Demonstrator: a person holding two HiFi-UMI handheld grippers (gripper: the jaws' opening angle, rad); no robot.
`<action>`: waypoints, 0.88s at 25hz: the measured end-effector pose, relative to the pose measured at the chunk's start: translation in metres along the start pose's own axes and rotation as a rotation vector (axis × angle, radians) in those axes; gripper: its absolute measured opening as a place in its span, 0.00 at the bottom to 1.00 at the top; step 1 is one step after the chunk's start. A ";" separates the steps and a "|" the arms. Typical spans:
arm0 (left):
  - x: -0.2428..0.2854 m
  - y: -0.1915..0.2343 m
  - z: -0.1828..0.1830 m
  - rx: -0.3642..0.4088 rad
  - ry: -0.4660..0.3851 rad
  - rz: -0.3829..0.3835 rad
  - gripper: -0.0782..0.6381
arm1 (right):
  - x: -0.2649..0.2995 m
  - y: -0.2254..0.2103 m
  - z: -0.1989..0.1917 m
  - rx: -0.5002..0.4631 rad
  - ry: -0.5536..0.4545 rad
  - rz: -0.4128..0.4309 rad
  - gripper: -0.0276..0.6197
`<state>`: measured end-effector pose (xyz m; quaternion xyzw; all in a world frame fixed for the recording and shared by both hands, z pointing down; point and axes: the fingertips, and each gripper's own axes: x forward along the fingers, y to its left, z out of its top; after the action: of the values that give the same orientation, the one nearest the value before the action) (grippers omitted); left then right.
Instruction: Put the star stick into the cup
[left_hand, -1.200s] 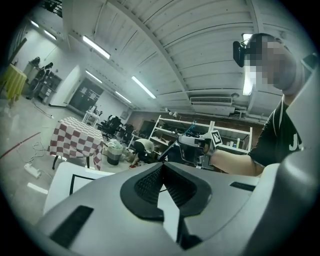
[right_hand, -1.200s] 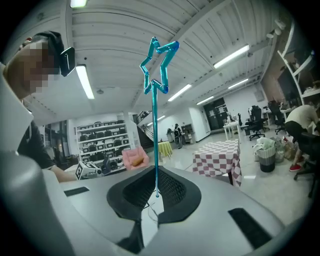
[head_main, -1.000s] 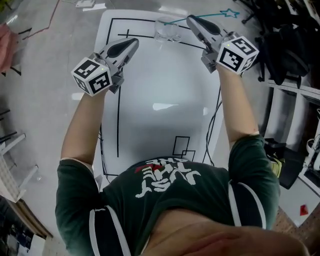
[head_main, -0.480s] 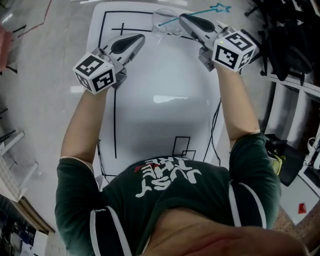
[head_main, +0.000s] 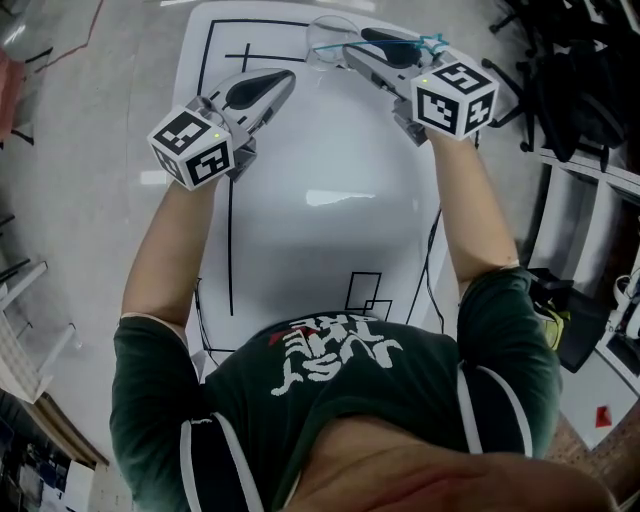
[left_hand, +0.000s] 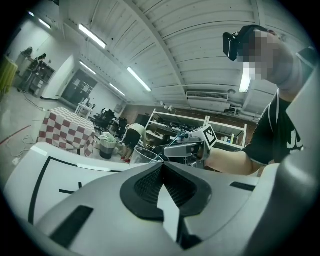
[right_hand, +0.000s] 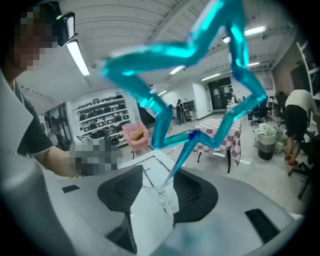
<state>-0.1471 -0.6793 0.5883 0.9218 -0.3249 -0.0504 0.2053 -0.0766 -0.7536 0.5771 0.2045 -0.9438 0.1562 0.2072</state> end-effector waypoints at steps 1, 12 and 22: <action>0.000 0.000 -0.001 -0.002 -0.001 -0.001 0.12 | 0.000 0.000 -0.001 0.002 0.003 -0.002 0.36; -0.005 -0.005 0.001 -0.007 -0.009 0.000 0.12 | -0.004 0.000 -0.010 0.047 0.005 -0.028 0.41; -0.020 -0.027 0.007 -0.002 -0.013 0.012 0.12 | -0.040 0.011 -0.033 0.122 0.015 -0.074 0.41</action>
<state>-0.1486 -0.6503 0.5699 0.9193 -0.3318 -0.0555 0.2042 -0.0378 -0.7185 0.5853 0.2501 -0.9228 0.2072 0.2072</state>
